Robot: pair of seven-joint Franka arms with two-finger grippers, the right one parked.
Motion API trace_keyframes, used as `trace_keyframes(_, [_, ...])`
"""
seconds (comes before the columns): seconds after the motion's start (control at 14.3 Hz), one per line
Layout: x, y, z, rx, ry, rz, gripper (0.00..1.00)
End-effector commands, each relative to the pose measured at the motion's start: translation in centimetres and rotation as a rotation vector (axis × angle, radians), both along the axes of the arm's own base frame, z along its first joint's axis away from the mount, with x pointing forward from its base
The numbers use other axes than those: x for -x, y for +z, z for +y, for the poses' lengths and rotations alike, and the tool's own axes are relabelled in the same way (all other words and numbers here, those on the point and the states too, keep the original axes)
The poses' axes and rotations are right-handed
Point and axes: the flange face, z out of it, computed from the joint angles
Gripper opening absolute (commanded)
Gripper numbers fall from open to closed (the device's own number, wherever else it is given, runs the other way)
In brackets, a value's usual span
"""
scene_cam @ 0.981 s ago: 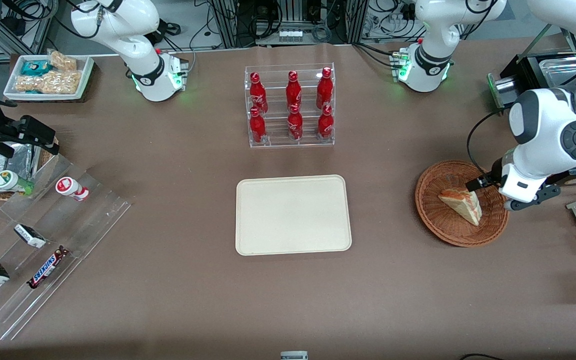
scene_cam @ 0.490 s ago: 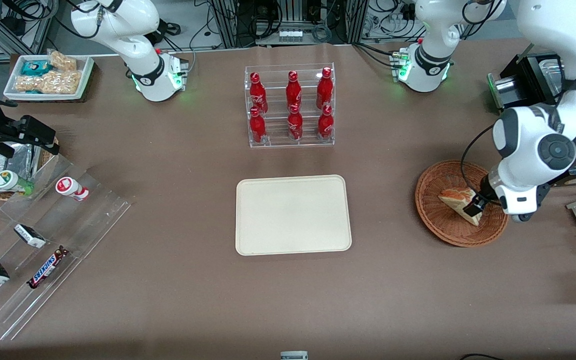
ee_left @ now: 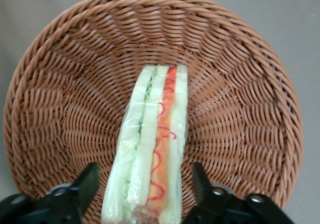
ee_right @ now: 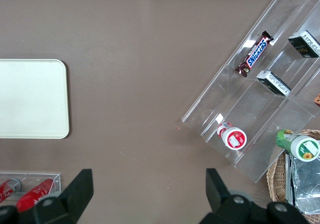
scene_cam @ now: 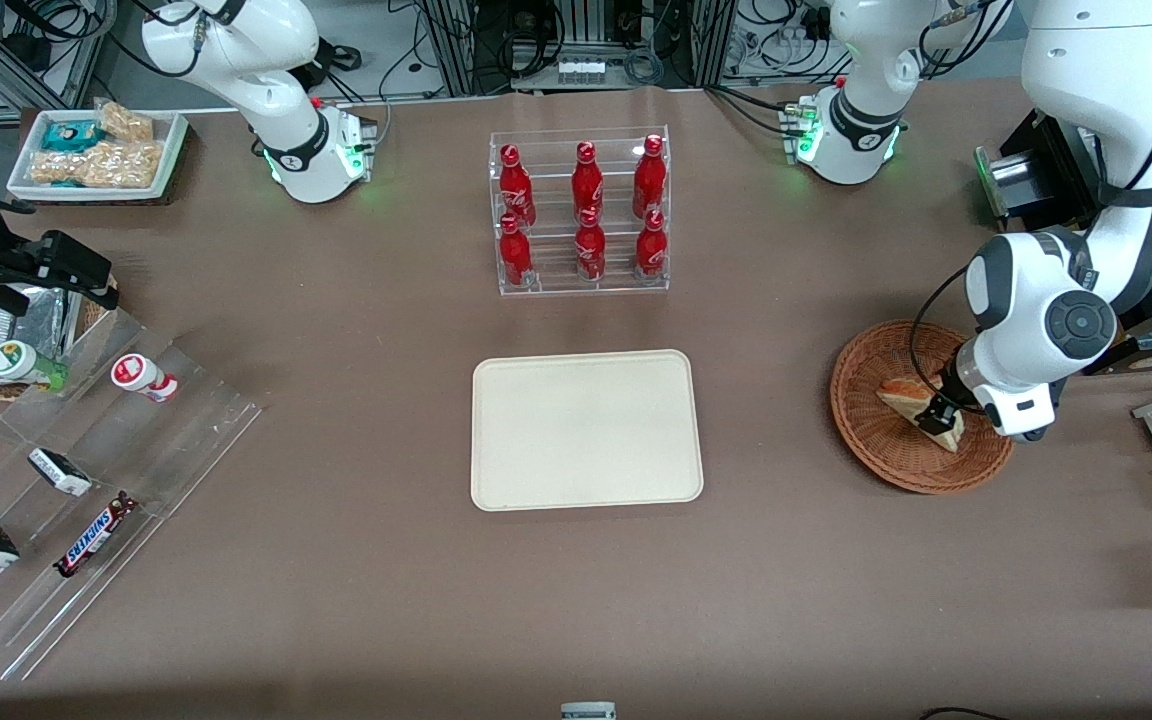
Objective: Place sandwich from basket to tray
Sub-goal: 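Lower the left gripper and close it on the wrapped sandwich, then lift the sandwich and carry it over the cream tray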
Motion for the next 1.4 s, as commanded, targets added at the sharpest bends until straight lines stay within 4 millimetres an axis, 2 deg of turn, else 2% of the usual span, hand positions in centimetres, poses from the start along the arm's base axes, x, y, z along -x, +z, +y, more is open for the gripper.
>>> trace_keyframes(0.0, [0.1,0.5,-0.1,-0.008,0.037,-0.002,0.05])
trace_keyframes(0.14, [-0.9,3.2,-0.2,-0.013,0.034,0.021,0.05])
trace_keyframes(0.21, [-2.1,5.4,-0.8,-0.016,0.028,0.044,0.05])
trace_keyframes(0.35, [-4.2,9.3,-3.2,-0.008,0.004,0.085,0.05])
trace_keyframes(0.49, [-5.0,10.8,-7.7,0.024,-0.054,0.075,0.05])
trace_keyframes(0.7, [-5.5,11.1,-16.1,0.093,-0.16,0.062,0.05])
trace_keyframes(0.84, [-4.1,10.2,-23.5,0.111,-0.282,0.074,0.05])
trace_keyframes(0.98, [-2.9,9.4,-29.8,0.118,-0.376,0.073,0.06])
trace_keyframes(1.05, [-2.2,8.7,-32.4,0.121,-0.417,0.081,0.07])
trace_keyframes(1.26, [-1.0,7.6,-38.6,0.134,-0.536,0.029,0.1])
trace_keyframes(1.33, [-0.1,6.5,-40.9,0.109,-0.601,-0.017,0.1])
